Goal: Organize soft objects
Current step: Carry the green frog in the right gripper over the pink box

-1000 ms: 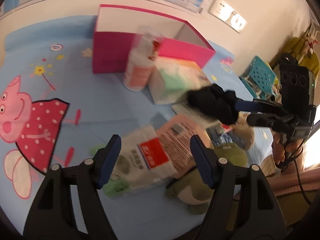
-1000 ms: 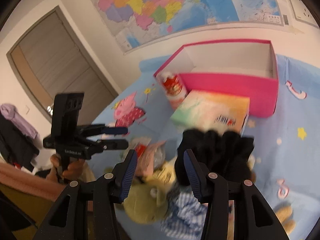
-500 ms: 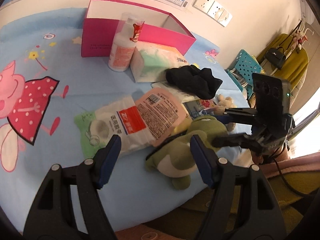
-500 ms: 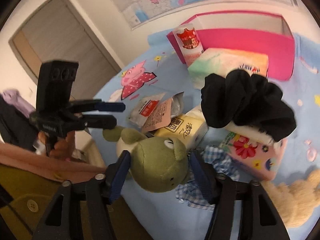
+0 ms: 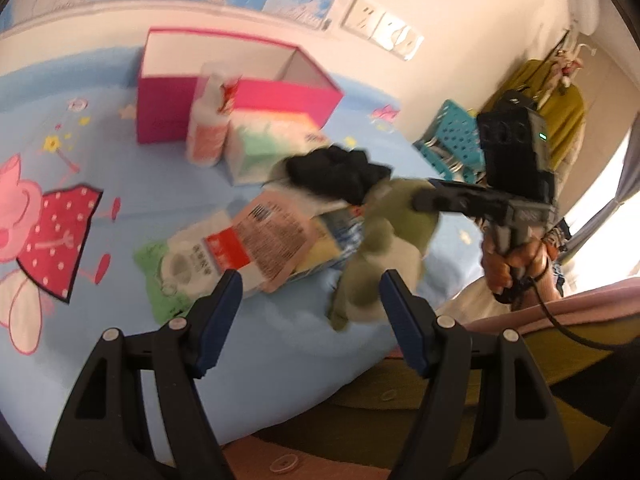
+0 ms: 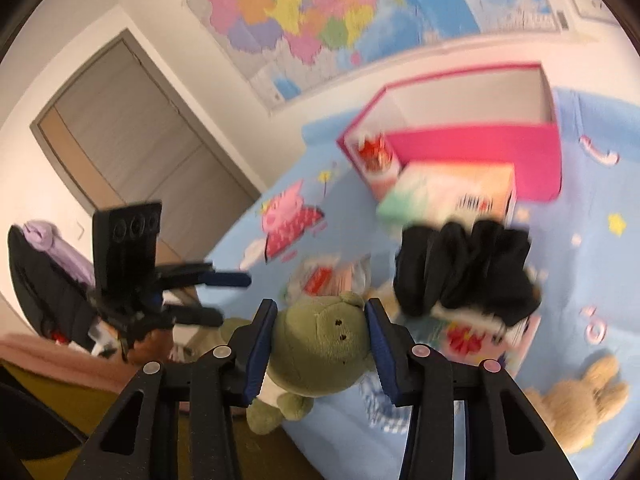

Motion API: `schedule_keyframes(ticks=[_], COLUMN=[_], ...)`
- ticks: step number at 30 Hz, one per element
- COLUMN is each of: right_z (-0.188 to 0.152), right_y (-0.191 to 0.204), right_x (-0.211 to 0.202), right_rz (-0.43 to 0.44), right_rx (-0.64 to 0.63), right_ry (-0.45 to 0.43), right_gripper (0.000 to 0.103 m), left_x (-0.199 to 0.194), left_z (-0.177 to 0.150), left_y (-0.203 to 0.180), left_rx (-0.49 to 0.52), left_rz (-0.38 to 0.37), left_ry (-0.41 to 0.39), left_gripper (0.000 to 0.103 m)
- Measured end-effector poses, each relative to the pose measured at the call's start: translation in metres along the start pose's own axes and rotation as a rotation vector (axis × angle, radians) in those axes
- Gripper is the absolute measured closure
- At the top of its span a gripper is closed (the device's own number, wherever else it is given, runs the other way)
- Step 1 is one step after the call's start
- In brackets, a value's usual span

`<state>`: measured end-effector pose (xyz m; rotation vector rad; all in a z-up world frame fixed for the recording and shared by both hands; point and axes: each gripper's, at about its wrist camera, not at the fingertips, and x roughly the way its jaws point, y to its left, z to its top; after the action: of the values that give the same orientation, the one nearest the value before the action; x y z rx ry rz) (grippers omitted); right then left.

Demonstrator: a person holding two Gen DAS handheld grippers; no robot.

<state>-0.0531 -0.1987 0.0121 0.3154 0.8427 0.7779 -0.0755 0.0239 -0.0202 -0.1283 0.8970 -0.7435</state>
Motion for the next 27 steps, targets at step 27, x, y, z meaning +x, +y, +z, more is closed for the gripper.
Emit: schedule_keyframes(ticks=[27], right_z=[0.167], right_y=[-0.014], right_x=[0.036], right_rz=[0.006], right_rx=[0.0], right_ry=[-0.278], right_gripper=[0.058], left_x=[0.019], left_z=[0.179], left_y=[0.026], left_rx=[0.09], left_rz=[0.26], left_ry=[-0.167], left_gripper=[0.036])
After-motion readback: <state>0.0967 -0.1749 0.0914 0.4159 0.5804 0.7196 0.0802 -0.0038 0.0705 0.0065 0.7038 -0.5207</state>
